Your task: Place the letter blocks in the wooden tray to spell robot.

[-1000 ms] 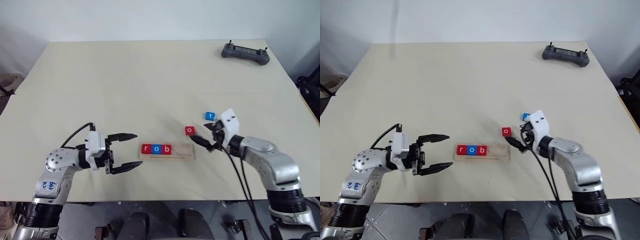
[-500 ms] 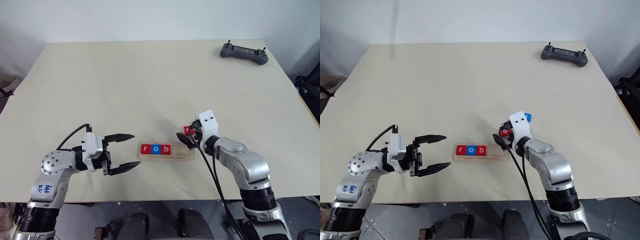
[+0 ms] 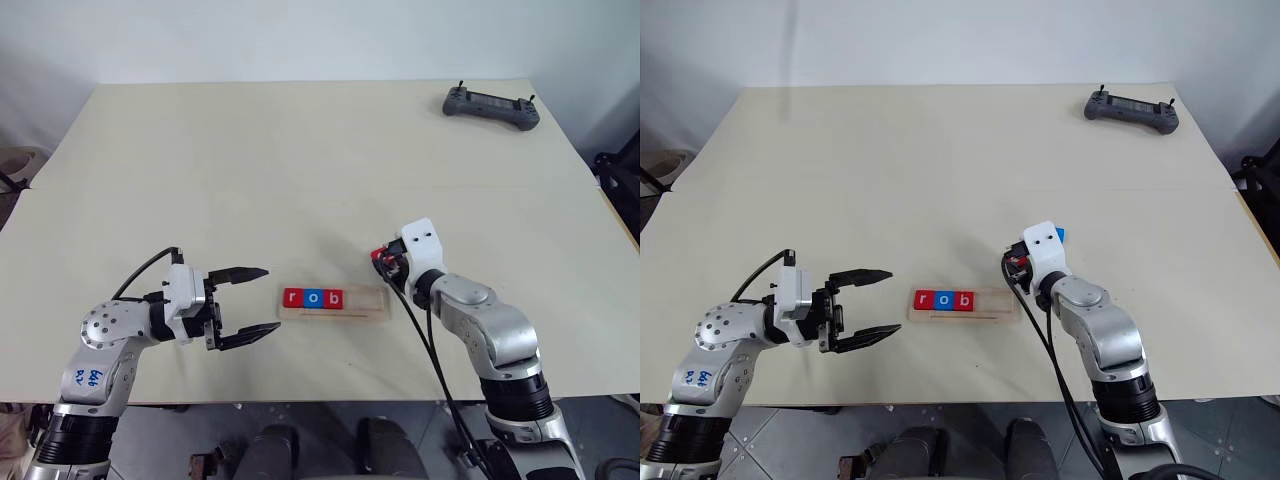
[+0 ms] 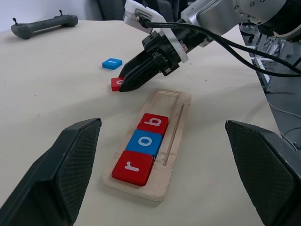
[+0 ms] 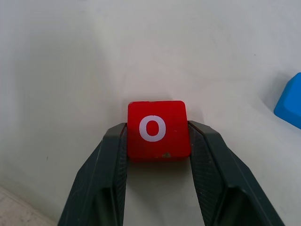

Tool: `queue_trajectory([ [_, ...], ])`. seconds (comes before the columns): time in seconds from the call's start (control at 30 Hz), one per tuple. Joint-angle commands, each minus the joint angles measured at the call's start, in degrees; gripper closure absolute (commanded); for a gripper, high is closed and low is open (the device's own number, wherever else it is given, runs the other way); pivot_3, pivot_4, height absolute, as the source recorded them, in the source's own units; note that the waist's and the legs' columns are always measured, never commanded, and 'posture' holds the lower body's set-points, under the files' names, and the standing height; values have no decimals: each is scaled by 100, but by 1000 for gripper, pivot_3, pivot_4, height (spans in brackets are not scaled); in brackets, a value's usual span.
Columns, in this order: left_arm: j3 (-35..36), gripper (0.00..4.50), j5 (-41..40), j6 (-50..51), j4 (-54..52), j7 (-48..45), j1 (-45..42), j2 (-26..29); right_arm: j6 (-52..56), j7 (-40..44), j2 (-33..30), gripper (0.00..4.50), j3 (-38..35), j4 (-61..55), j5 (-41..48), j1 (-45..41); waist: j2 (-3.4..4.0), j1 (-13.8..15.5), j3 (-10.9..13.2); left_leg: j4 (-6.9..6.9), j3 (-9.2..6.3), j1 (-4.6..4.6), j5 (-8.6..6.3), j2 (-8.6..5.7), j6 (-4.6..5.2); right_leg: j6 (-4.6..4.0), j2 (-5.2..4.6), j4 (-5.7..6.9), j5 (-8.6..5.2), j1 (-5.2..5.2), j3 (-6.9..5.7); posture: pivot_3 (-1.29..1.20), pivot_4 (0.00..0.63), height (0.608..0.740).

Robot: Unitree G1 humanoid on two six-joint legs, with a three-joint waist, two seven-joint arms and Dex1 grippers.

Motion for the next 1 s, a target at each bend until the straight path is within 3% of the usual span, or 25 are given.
queue_trajectory([
  [0.03, 56, 0, -79, -20, -110, -36, -93, 26, -166, 271, -327, 3031, -363, -8, 84, -158, 0, 4, 0, 0, 0, 0, 0, 0, 0, 0, 0, -2, 0, 0, 0, 0, 150, 740],
  [0.33, -173, 0, -62, -39, 180, -284, -348, -108, 693, 403, -1139, 3031, -1420, -1047, 323, 755, 0, 26, 0, -8, -7, -3, -1, 1, 2, 0, 0, -4, 0, 1, -4, 0, 150, 740],
  [0.5, -331, 0, -33, -87, 466, -482, -594, -220, 1220, 214, -918, 3031, -1768, -2027, 457, 1808, 0, 22, 0, -11, 1, -3, -1, 8, 1, 0, 5, -3, 0, 0, -2, 0, 150, 740],
  [0.7, -476, 0, 14, -119, 724, -655, -873, -309, 1617, -102, -277, 3031, -1829, -2625, 607, 2277, 0, 16, 0, -7, 5, 3, 0, 9, 1, 0, 9, -3, 0, 4, 2, 0, 150, 740],
  [0.87, -471, 0, 38, -132, 806, -711, -979, -327, 1527, 68, -220, 1323, -1797, -2556, 736, 2373, -2, 12, -1, -8, 5, 6, 0, 10, 1, 0, 10, -2, 0, 4, 4, 0, 150, 740],
  [1.0, -419, 0, 36, -150, 834, -740, -970, -289, 715, 842, -925, 39, -2075, -1863, 850, 2227, -3, 11, -1, -8, 8, 8, -1, 7, 2, 0, 9, -6, 0, 8, 6, 0, 150, 740],
])
